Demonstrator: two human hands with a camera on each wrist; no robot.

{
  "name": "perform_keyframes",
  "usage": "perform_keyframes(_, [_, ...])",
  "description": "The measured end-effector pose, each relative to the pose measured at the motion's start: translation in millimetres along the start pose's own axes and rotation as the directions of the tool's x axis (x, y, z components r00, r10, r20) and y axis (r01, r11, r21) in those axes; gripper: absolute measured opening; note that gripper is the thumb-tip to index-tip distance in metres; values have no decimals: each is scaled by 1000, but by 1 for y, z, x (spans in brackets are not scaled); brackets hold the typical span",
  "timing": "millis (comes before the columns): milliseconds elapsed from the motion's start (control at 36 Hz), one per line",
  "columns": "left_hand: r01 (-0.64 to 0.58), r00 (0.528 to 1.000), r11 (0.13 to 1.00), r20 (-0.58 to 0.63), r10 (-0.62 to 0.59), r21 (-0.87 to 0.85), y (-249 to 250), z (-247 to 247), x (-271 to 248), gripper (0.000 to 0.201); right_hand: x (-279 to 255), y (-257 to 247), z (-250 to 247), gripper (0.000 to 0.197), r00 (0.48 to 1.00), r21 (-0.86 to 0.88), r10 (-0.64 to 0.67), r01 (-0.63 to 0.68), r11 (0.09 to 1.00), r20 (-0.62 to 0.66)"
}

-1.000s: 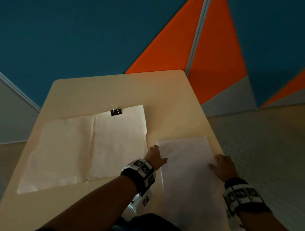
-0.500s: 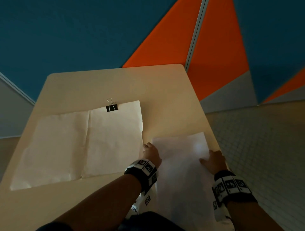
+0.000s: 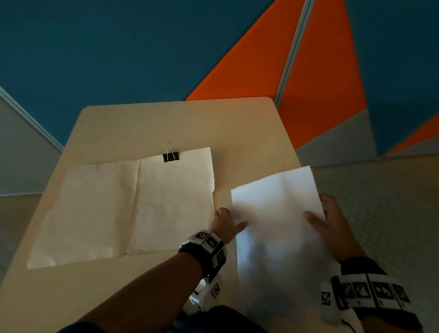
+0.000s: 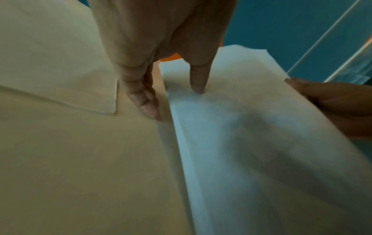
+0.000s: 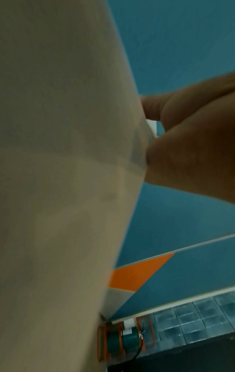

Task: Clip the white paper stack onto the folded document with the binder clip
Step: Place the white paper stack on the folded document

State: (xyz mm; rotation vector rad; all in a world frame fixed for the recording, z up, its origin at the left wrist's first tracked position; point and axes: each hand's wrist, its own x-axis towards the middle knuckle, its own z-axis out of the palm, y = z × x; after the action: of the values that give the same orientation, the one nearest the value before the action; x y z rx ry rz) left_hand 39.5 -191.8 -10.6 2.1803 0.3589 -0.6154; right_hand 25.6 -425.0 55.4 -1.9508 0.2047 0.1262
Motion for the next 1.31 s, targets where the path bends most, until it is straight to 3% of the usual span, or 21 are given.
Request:
perform_keyframes(56, [23,998,981,59,-12,-195,1,-4,1,78,1,-13,-1,38,999,43,-44,44,998,1])
perform_keyframes(111, [84,978,925,208,-6,-371,3,-11,-1,73,2,-26,1,38,996,77,-89,89,993,1])
perform_keyframes(167, [130,937,874,346,46,-468,3,-20,-4,49,5,-37,5,37,992,106,-128,128,986,1])
perform_keyframes(222, [115,911,858,398,110,-500,-1,-31,-8,27,7,-48,10,37,987,147,-158,157,977,-5])
perform_keyframes(305, [53,928,778,319,194,-626,-12,-54,-12,25,12,-60,21,39,985,184,-172,174,967,-25])
perform_keyframes(417, [-8,938,614,207,278,-789,-25,-90,-16,53,21,-73,43,36,977,203,-203,213,956,-67])
perform_keyframes(528, [-66,956,577,114,271,-814,-41,-119,-18,24,27,-87,77,30,984,205,-162,173,963,-68])
perform_keyframes(583, [-97,967,588,64,246,-803,-50,-134,-18,21,31,-94,93,37,989,193,-133,143,971,-63])
perform_keyframes(694, [-176,976,617,-54,211,-767,-68,-167,-20,20,39,-109,128,30,999,165,-46,41,985,26])
perform_keyframes(805, [-199,979,632,-128,157,-749,-93,-198,-14,19,47,-110,162,31,981,-40,15,-7,999,194])
perform_keyframes(889, [-178,984,661,-146,104,-729,-107,-213,-7,18,56,-104,186,25,967,-136,50,-16,991,249])
perform_keyframes(1027, [-133,987,728,-156,37,-672,-118,-221,8,15,74,-84,217,22,969,-225,85,-31,974,232])
perform_keyframes(1166, [-89,984,828,-179,-15,-554,-134,-216,33,23,92,-54,240,31,969,-371,129,-43,928,212])
perform_keyframes(1305, [-12,977,888,-195,-88,-460,-151,-201,48,40,96,-46,249,20,974,-445,144,-53,894,174])
